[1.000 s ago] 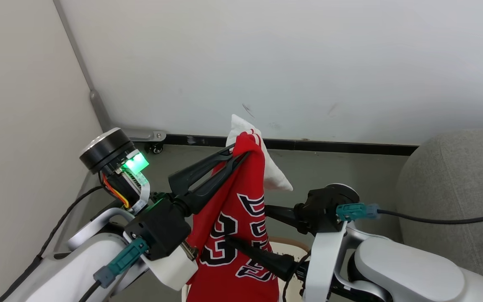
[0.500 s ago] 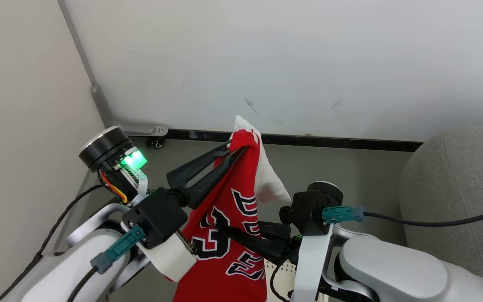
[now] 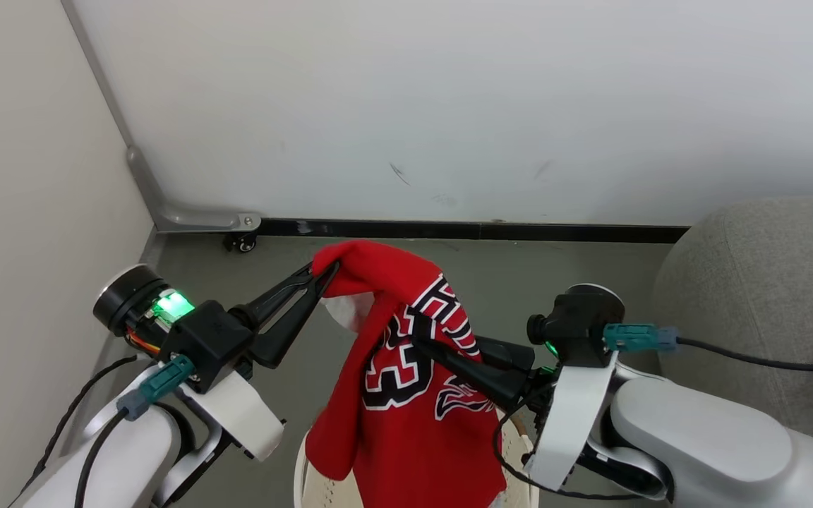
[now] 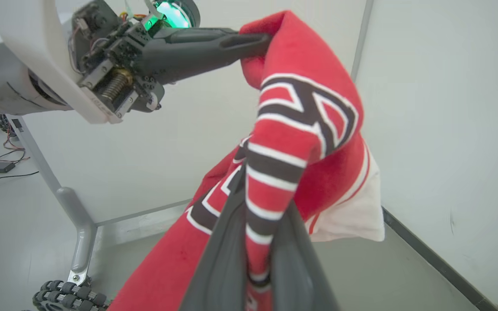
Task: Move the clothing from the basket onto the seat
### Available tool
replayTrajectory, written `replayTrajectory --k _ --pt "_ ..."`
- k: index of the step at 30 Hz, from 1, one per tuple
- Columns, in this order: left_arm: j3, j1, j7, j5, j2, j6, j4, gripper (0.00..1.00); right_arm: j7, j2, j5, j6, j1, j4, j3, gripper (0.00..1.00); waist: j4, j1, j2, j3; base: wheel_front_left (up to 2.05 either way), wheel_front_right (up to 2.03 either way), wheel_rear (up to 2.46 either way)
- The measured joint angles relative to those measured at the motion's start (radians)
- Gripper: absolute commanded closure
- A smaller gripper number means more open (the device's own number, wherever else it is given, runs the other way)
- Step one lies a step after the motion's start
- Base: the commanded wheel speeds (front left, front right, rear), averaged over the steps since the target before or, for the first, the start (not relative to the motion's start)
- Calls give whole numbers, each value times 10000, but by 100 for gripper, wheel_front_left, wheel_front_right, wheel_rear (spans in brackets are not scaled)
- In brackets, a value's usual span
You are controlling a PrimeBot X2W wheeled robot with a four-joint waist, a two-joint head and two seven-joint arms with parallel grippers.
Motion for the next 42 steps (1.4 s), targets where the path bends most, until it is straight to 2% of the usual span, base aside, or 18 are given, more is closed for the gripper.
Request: replayTrajectory --k 8,9,10,11,12,13,16,32,42 --pt "159 426 -25 -587 -282 75 284 100 -414 -236 297 0 22 182 -635 100 -277 0 0 13 0 0 0" --pt "178 465 -73 -642 -311 75 307 96 -420 -242 355 0 31 224 -715 100 -308 0 0 13 0 0 0" --pt "205 497 -102 -736 -343 77 328 73 -433 -244 355 0 37 270 -805 100 -338 1 0 12 0 0 0" --pt "221 509 -109 -794 -374 81 347 60 -512 -245 357 0 41 316 -895 100 -368 0 0 9 0 0 0" --pt "242 513 -113 -832 -412 107 362 60 -520 -251 362 0 46 345 -991 100 -395 0 0 5 0 0 0" --pt "270 526 -171 -848 -466 121 366 52 -558 -249 416 0 58 370 -1103 100 -422 0 0 0 0 0 0" --pt "291 667 -290 -959 -635 165 368 0 -619 -251 564 0 132 439 -1442 100 -494 0 0 -23 0 0 0" --pt "190 1328 -539 -1087 -892 378 708 0 -740 -631 604 0 955 1011 -2821 100 -773 0 0 -167 0 0 0" --pt "-359 1326 -629 -1053 -1197 23 646 0 -765 -1060 414 0 1634 1191 -3591 100 -1167 0 0 -211 0 0 0"
